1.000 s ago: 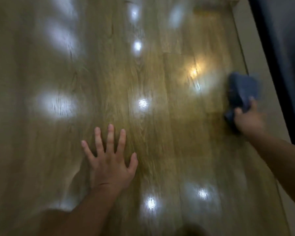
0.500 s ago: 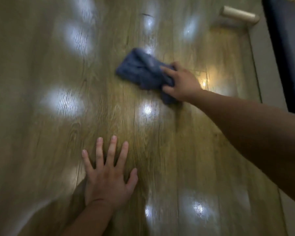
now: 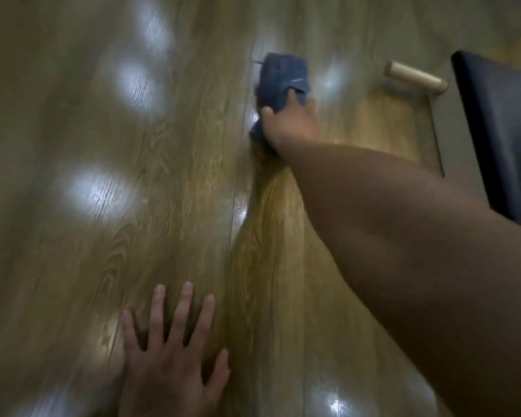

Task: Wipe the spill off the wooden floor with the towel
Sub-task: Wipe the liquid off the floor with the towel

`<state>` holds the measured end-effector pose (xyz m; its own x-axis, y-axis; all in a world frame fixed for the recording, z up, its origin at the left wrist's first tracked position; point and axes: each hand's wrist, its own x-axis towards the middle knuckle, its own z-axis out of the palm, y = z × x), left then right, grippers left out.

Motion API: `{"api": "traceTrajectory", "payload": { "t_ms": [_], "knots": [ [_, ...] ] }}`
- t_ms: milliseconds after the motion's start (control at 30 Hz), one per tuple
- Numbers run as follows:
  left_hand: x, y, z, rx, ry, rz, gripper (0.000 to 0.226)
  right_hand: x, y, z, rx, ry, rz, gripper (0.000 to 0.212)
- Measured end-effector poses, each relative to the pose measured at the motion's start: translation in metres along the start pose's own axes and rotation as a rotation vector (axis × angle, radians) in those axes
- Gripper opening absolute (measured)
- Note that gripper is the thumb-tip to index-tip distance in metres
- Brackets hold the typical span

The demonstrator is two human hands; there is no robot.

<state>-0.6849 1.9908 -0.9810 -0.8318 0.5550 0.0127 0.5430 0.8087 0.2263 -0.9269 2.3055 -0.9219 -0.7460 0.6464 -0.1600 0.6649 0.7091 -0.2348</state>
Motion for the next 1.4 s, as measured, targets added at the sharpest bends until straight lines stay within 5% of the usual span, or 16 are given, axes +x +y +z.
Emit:
{"api": "traceTrajectory", "payload": {
  "t_ms": [100,200,333,433,567,833,967,1133,1400],
  "knots": [
    [-0.002,-0.001,0.004,0.037,0.040,-0.001,0.087,-0.009,-0.056,0.015,-0.035,-0.128,-0.445,0.058],
    [-0.001,-0.004,0.007,0.060,0.092,0.012,0.087,-0.004,-0.024,0.012,-0.116,-0.191,-0.669,0.059],
    [-0.003,-0.003,0.007,0.055,0.072,0.006,0.088,0.024,0.138,-0.015,-0.028,0.020,-0.128,0.045],
    [-0.003,0.000,0.000,-0.001,0.000,-0.002,0.085,0.024,0.274,-0.036,-0.016,0.137,0.331,0.073],
    [-0.003,0.002,-0.008,-0.024,-0.096,-0.019,0.078,-0.053,0.266,-0.028,-0.007,0.272,0.644,0.074],
    [-0.003,0.002,-0.014,0.036,-0.228,-0.030,0.077,-0.203,0.172,0.012,-0.038,0.056,-0.253,0.055],
    [-0.003,0.001,-0.013,0.076,-0.235,-0.029,0.077,-0.224,0.135,0.013,-0.005,0.036,-0.304,0.048],
    [-0.002,0.002,-0.010,0.064,-0.216,-0.038,0.076,-0.264,0.136,0.027,0.037,-0.140,-0.618,0.060],
    [-0.005,0.002,-0.015,0.066,-0.233,-0.031,0.077,-0.235,0.320,-0.023,0.175,0.240,0.637,0.060]
  ]
}}
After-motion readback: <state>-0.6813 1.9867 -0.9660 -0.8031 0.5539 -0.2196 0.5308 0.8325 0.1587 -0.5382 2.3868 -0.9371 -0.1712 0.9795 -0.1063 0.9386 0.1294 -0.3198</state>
